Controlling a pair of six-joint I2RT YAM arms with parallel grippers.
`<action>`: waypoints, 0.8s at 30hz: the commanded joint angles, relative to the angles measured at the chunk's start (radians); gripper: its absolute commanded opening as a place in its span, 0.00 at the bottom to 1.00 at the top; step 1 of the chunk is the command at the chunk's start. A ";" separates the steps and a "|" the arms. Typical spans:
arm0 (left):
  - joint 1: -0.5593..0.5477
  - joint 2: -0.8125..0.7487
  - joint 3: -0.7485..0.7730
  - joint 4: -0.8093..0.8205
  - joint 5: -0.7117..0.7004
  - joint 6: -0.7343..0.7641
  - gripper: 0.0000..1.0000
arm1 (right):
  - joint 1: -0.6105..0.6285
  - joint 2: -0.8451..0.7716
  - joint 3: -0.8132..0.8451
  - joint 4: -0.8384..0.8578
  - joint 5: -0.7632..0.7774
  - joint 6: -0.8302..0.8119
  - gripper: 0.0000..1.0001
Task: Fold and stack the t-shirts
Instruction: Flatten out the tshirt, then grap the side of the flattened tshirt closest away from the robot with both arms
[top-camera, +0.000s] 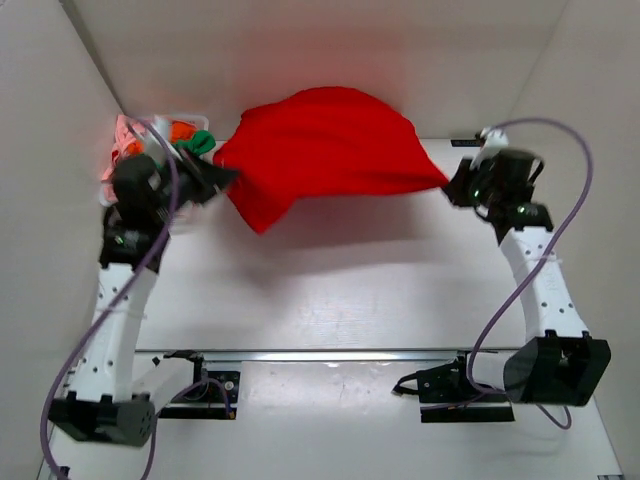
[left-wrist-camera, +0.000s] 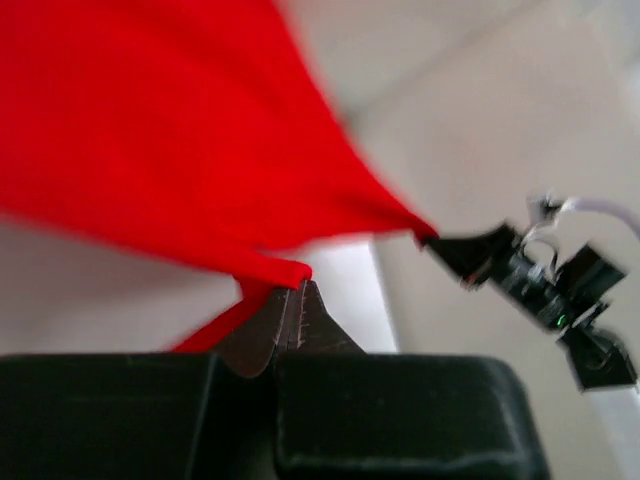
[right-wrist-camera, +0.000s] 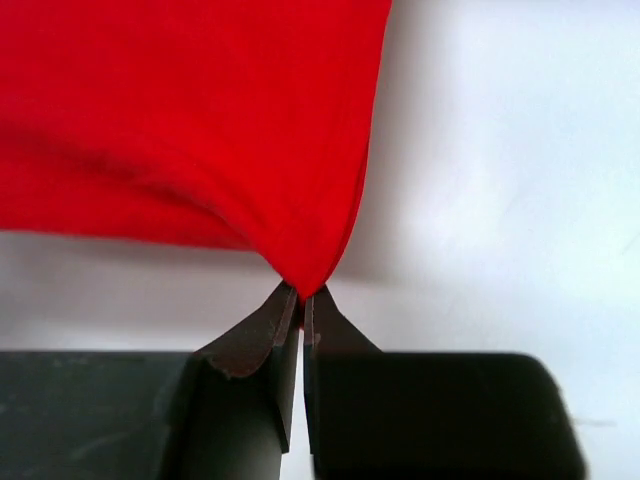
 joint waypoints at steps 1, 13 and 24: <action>-0.097 -0.180 -0.322 -0.168 -0.108 0.028 0.00 | 0.049 -0.150 -0.191 -0.061 0.086 0.087 0.00; -0.129 -0.759 -0.781 -0.557 0.021 -0.197 0.00 | 0.072 -0.538 -0.569 -0.578 0.166 0.398 0.00; -0.171 -0.623 -0.746 -0.520 0.041 -0.148 0.00 | 0.138 -0.520 -0.650 -0.662 0.155 0.478 0.00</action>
